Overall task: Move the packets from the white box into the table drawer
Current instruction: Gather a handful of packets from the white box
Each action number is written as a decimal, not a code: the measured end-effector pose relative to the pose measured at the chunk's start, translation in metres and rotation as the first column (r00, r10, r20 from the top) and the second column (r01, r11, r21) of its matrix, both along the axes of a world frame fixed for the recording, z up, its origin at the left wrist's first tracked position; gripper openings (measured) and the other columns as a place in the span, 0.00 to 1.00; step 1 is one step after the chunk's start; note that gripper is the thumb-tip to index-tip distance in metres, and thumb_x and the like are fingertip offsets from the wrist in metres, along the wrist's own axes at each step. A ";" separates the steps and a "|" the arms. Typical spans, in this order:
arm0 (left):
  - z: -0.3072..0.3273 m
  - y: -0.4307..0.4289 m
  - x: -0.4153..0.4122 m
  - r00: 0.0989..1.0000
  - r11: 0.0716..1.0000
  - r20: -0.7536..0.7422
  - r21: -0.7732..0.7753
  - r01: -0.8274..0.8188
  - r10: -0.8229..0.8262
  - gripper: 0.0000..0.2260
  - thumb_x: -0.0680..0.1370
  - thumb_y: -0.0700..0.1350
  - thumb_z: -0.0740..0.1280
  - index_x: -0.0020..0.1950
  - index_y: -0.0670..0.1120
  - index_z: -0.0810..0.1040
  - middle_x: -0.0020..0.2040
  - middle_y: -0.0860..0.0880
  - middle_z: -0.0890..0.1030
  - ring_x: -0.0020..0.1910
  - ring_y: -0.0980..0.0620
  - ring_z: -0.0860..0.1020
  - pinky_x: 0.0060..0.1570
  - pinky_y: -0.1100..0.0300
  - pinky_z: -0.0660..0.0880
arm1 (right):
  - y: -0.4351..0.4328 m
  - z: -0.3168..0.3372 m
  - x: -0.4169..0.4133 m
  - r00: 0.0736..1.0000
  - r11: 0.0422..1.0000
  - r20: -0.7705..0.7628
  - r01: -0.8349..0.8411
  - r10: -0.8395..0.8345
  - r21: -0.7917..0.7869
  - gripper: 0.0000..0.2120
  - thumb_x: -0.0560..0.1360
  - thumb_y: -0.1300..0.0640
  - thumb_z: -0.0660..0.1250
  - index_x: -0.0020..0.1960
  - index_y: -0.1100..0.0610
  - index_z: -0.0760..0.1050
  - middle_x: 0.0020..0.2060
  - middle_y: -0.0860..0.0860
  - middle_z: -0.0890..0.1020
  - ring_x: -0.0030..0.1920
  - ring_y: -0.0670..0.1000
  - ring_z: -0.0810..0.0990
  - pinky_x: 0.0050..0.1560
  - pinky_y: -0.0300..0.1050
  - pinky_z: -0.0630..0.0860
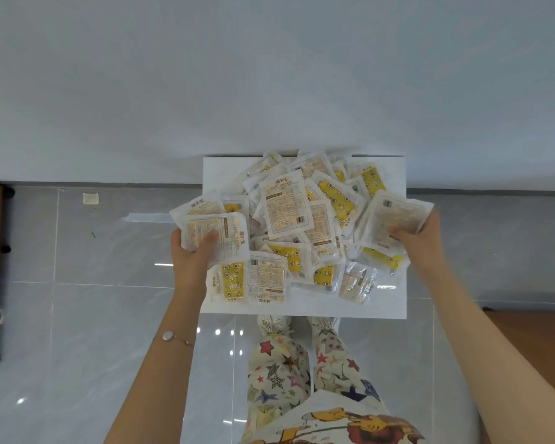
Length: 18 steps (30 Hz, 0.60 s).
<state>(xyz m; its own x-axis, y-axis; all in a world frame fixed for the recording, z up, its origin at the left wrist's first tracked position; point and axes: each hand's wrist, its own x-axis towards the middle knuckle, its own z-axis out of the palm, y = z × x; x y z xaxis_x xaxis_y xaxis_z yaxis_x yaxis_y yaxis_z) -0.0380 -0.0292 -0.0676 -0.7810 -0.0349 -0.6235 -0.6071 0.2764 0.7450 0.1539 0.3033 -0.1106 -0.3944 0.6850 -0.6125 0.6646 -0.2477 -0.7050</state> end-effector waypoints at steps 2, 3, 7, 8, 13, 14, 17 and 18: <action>0.015 0.002 0.005 1.000 0.999 -0.002 0.033 0.025 -0.025 0.19 0.75 0.41 0.71 0.62 0.47 0.69 0.58 0.43 0.79 0.54 0.45 0.81 0.51 0.45 0.80 | -0.002 0.026 -0.004 0.996 0.999 -0.083 0.036 -0.039 -0.031 0.28 0.72 0.71 0.68 0.66 0.54 0.62 0.61 0.55 0.75 0.58 0.51 0.78 0.50 0.48 0.80; 0.025 0.004 0.008 0.999 0.998 -0.001 0.050 0.032 -0.032 0.17 0.75 0.41 0.71 0.61 0.48 0.70 0.57 0.44 0.79 0.53 0.45 0.81 0.51 0.44 0.80 | -0.004 0.042 -0.007 0.993 0.998 -0.109 0.044 -0.050 -0.055 0.27 0.73 0.70 0.67 0.66 0.53 0.61 0.60 0.53 0.75 0.56 0.48 0.78 0.46 0.41 0.80; 0.074 0.016 0.022 0.999 0.987 -0.008 0.156 0.037 -0.036 0.17 0.74 0.43 0.73 0.59 0.50 0.73 0.55 0.45 0.82 0.52 0.44 0.82 0.51 0.42 0.79 | -0.013 0.105 -0.026 0.990 0.994 -0.142 -0.035 0.020 -0.103 0.25 0.74 0.65 0.69 0.66 0.53 0.62 0.58 0.49 0.76 0.56 0.47 0.78 0.50 0.43 0.79; 0.088 0.017 0.026 0.999 0.982 -0.009 0.188 0.032 -0.031 0.19 0.74 0.43 0.73 0.62 0.48 0.73 0.56 0.44 0.82 0.53 0.43 0.82 0.51 0.42 0.79 | -0.017 0.122 -0.032 0.988 0.993 -0.145 -0.075 0.061 -0.093 0.24 0.74 0.64 0.69 0.65 0.53 0.62 0.57 0.48 0.76 0.56 0.47 0.78 0.52 0.44 0.78; 0.163 0.009 0.045 0.997 0.950 -0.008 0.306 -0.066 0.072 0.23 0.74 0.41 0.73 0.66 0.43 0.69 0.57 0.41 0.81 0.54 0.41 0.82 0.50 0.42 0.79 | -0.047 0.209 -0.062 0.957 0.973 -0.206 -0.221 0.203 -0.068 0.21 0.74 0.61 0.70 0.63 0.55 0.64 0.51 0.46 0.79 0.51 0.46 0.80 0.38 0.35 0.80; 0.177 0.004 0.050 0.996 0.938 -0.008 0.335 -0.084 0.092 0.24 0.74 0.41 0.73 0.67 0.43 0.69 0.58 0.40 0.80 0.55 0.39 0.81 0.51 0.41 0.79 | -0.055 0.224 -0.067 0.950 0.968 -0.225 -0.240 0.218 -0.076 0.22 0.74 0.60 0.70 0.63 0.54 0.65 0.53 0.48 0.79 0.52 0.47 0.81 0.40 0.38 0.81; 0.218 -0.019 0.070 0.976 0.892 0.035 0.401 -0.209 0.213 0.21 0.75 0.39 0.70 0.67 0.44 0.68 0.57 0.41 0.81 0.53 0.42 0.82 0.47 0.46 0.81 | -0.085 0.265 -0.081 0.920 0.944 -0.252 -0.325 0.300 -0.063 0.21 0.74 0.59 0.71 0.62 0.53 0.66 0.56 0.51 0.79 0.55 0.51 0.80 0.47 0.47 0.82; 0.232 -0.028 0.078 0.964 0.874 0.051 0.412 -0.258 0.261 0.19 0.76 0.37 0.68 0.65 0.46 0.70 0.55 0.44 0.82 0.51 0.44 0.83 0.44 0.49 0.82 | -0.097 0.276 -0.084 0.906 0.932 -0.259 -0.359 0.333 -0.057 0.20 0.74 0.59 0.70 0.62 0.52 0.66 0.57 0.51 0.79 0.55 0.51 0.80 0.48 0.48 0.81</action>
